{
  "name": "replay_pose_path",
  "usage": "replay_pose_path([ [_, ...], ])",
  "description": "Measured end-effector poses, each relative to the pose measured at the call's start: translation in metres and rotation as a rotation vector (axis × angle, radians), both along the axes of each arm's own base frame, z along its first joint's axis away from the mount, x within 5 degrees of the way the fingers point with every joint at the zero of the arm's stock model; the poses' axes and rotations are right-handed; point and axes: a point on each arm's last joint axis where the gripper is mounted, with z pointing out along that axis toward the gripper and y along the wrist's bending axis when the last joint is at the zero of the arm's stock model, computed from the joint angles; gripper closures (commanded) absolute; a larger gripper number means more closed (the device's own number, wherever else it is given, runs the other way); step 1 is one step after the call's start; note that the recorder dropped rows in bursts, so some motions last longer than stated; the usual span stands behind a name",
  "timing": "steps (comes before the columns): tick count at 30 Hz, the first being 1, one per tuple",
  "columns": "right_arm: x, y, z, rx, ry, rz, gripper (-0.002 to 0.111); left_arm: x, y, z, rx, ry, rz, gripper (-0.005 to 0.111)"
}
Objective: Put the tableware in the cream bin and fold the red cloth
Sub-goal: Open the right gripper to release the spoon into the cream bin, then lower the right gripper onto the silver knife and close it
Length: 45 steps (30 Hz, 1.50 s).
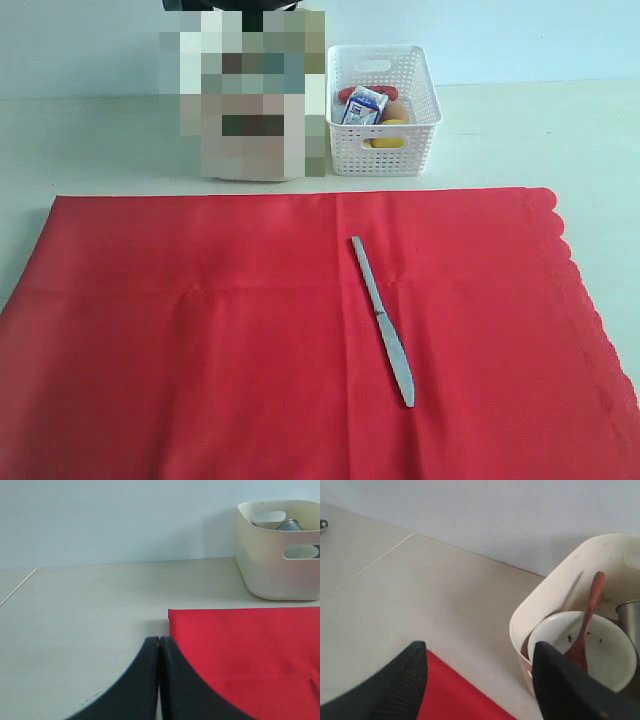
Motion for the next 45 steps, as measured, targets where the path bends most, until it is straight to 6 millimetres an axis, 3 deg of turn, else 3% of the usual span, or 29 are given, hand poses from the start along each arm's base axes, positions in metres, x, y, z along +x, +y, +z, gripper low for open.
replay_pose_path([
  [8,-0.030,-0.022,0.040,-0.152,-0.035,0.097,0.049,0.000,0.000,0.000,0.000,0.000,0.000,0.104],
  [16,-0.036,-0.043,0.037,-0.359,0.011,0.037,0.049,0.000,0.000,0.000,0.000,0.000,0.000,0.104],
  [18,-0.037,-0.047,0.027,-0.403,0.031,0.023,0.049,0.000,0.000,0.000,0.000,0.000,0.000,0.104],
  [27,-0.053,-0.066,-0.051,-0.536,0.221,0.010,0.049,0.000,0.000,0.000,0.000,0.000,0.000,0.104],
  [32,-0.052,-0.099,-0.096,-0.547,0.359,-0.095,0.049,0.000,0.000,0.000,0.000,0.000,0.000,0.104],
  [34,-0.053,-0.103,-0.112,-0.564,0.417,-0.104,0.049,0.000,0.000,0.000,0.000,0.000,0.000,0.104],
  [41,-0.053,-0.095,-0.162,-0.582,0.602,-0.101,0.049,0.000,0.000,0.000,0.000,0.000,0.000,0.104],
  [45,-0.057,-0.090,-0.168,-0.548,0.650,-0.045,0.049,0.000,0.000,0.000,0.000,0.000,0.000,0.104],
])
